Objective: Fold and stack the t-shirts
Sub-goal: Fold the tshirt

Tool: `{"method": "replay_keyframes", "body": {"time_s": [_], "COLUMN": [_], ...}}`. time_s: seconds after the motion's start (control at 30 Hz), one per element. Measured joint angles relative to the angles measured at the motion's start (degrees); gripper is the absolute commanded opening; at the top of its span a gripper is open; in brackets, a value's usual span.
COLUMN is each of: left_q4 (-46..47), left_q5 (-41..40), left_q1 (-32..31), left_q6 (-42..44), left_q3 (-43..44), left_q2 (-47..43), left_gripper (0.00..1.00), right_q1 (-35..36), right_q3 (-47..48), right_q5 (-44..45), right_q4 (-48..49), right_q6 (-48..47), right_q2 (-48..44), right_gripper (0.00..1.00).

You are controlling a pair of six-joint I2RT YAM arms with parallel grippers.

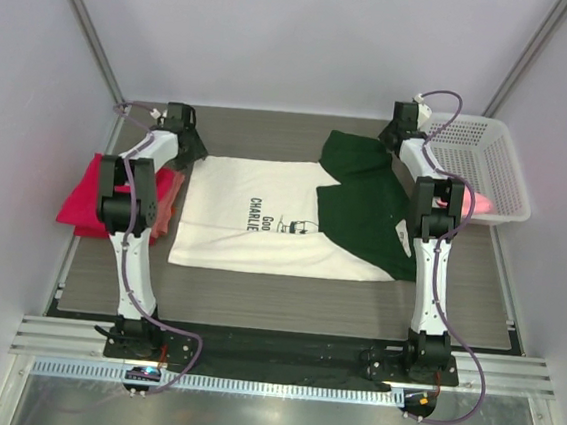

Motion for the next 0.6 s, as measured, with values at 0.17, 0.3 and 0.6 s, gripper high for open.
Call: {"method": "replay_keyframes", "body": {"time_s": [0.17, 0.3, 0.6], "left_q4": [2.89, 4.02, 4.44], "left_q5": [6.51, 8.92, 10.73], "left_q1": [1.05, 1.07, 1.09], "left_q6": [-2.45, -3.37, -4.15], "left_q3": [0.46, 1.44, 2.60], "left_q2": [1.03, 2.10, 3.76], "left_gripper": [0.53, 0.40, 0.00], "right_q1": [-0.04, -0.07, -0.20], "right_q3": [-0.15, -0.24, -0.44], "right_q5": [-0.15, -0.22, -1.05], "right_q4": [0.09, 0.09, -0.07], "right_q6": [0.04, 0.07, 0.17], "right_q2": [-0.11, -0.20, -0.48], "right_gripper": [0.01, 0.01, 0.01]}}
